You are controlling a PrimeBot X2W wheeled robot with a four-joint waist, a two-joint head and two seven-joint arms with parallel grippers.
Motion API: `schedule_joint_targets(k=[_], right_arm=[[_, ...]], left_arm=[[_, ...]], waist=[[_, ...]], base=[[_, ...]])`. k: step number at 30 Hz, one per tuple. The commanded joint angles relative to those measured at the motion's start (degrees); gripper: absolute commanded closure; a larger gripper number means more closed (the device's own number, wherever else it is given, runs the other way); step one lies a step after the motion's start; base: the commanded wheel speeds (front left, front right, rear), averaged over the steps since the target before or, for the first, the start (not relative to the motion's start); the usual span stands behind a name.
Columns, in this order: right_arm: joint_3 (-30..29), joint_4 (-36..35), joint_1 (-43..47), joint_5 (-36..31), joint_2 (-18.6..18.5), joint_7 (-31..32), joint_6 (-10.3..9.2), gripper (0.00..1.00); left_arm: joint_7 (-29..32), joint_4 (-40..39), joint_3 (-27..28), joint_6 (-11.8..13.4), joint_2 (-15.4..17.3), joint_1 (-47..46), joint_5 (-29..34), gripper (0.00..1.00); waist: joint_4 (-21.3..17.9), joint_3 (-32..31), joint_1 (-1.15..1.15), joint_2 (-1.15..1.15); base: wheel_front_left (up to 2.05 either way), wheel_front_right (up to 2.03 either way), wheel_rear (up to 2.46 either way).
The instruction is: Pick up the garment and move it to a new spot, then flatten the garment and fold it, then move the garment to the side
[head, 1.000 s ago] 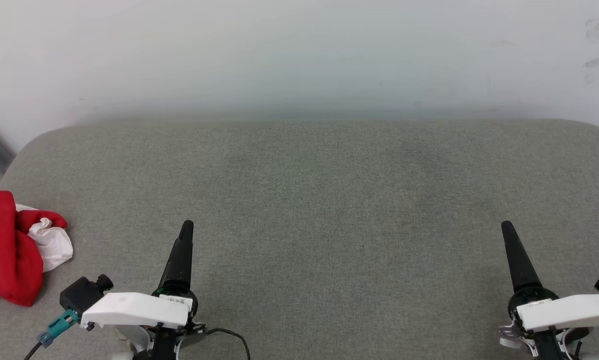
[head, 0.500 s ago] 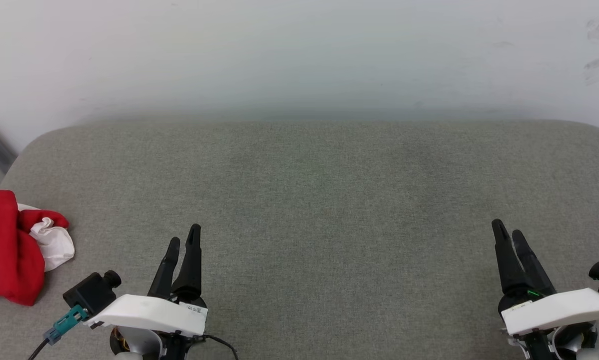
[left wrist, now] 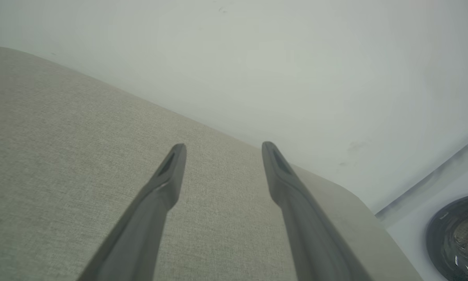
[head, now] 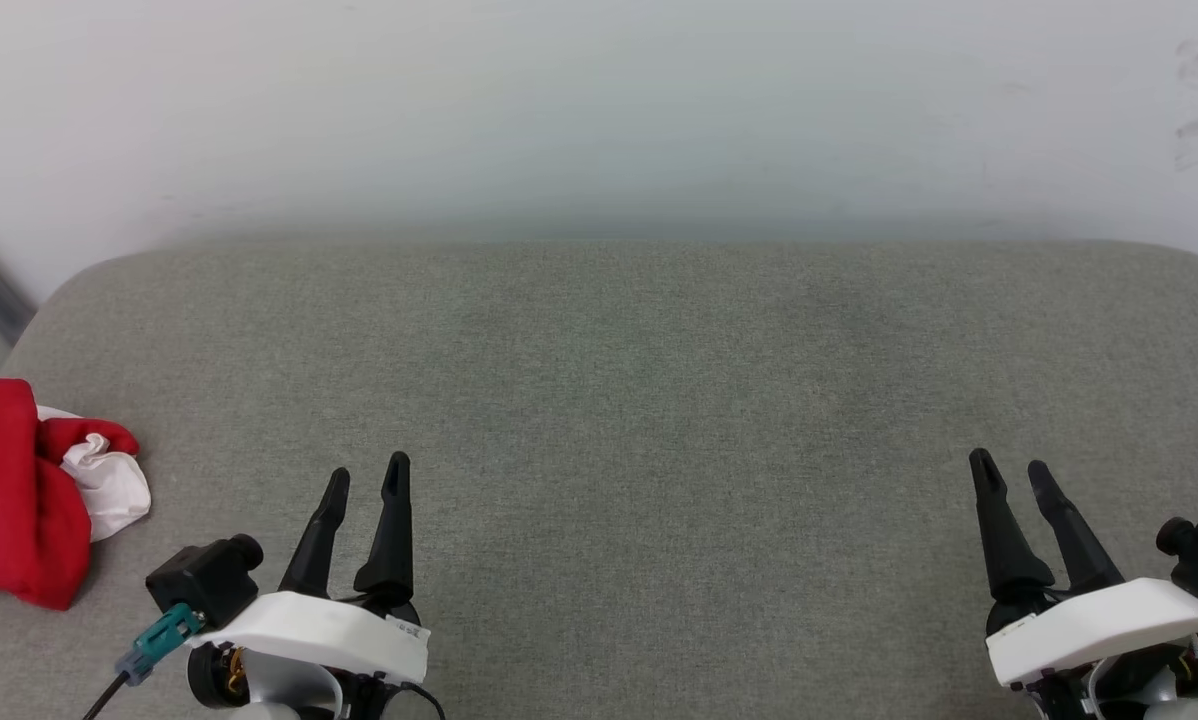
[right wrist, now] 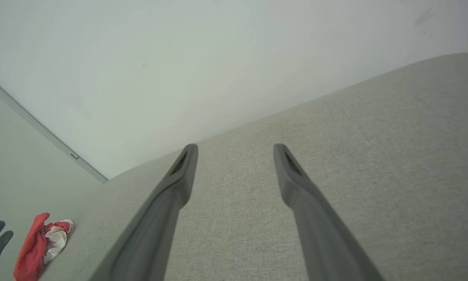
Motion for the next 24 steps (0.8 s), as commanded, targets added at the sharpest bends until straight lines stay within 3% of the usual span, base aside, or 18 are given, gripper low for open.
schedule_joint_targets(k=[1, 24], right_arm=[[-0.18, -1.24, 0.14, -2.3, 0.05, 0.19, 0.0, 0.0], [-1.57, -5.04, 1.23, -18.99, 0.9, 0.58, 0.0, 0.0]], left_arm=[[-0.65, -0.6, -0.27, 0.06, 0.49, 0.03, 2.21, 0.0], [-3.86, -1.09, -3.27, 2.07, 1.47, -1.11, 17.94, 0.0]], waist=[[-0.01, 0.03, 0.0, 0.0], [-0.02, 0.31, 0.0, 0.0]], base=[[0.0, 0.0, 0.0], [0.0, 0.0, 0.0]])
